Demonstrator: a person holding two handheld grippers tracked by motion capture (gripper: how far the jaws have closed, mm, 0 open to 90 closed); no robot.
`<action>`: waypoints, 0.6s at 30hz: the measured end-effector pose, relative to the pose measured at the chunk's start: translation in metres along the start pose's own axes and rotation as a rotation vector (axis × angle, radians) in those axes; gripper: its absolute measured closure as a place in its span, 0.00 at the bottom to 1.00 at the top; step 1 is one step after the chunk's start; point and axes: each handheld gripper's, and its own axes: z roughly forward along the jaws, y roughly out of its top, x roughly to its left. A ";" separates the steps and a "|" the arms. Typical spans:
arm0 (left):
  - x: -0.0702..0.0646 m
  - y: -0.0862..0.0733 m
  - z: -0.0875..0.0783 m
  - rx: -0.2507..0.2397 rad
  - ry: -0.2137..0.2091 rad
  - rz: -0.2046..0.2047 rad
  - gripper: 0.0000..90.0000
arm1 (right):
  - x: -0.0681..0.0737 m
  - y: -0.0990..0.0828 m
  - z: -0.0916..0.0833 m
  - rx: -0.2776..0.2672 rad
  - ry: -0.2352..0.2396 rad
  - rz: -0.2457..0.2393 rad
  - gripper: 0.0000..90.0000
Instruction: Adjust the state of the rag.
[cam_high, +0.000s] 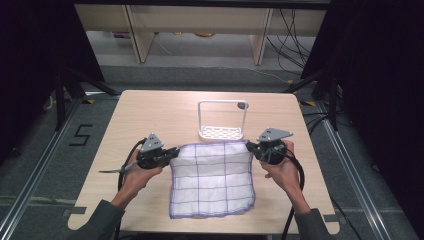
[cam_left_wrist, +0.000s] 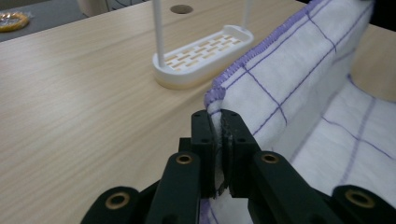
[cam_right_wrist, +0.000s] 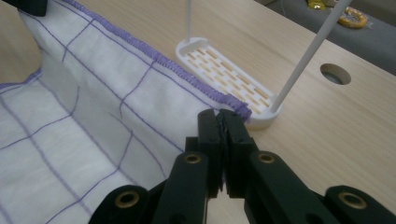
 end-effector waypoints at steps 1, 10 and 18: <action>-0.004 -0.003 -0.004 -0.003 -0.007 0.013 0.93 | 0.003 -0.002 -0.004 0.001 0.003 0.003 0.98; -0.042 -0.039 -0.027 0.029 -0.063 0.047 0.93 | 0.038 -0.039 -0.030 0.023 0.055 -0.023 0.98; -0.059 -0.061 -0.032 0.068 -0.086 0.072 0.91 | 0.053 -0.061 -0.033 0.053 0.087 -0.025 0.98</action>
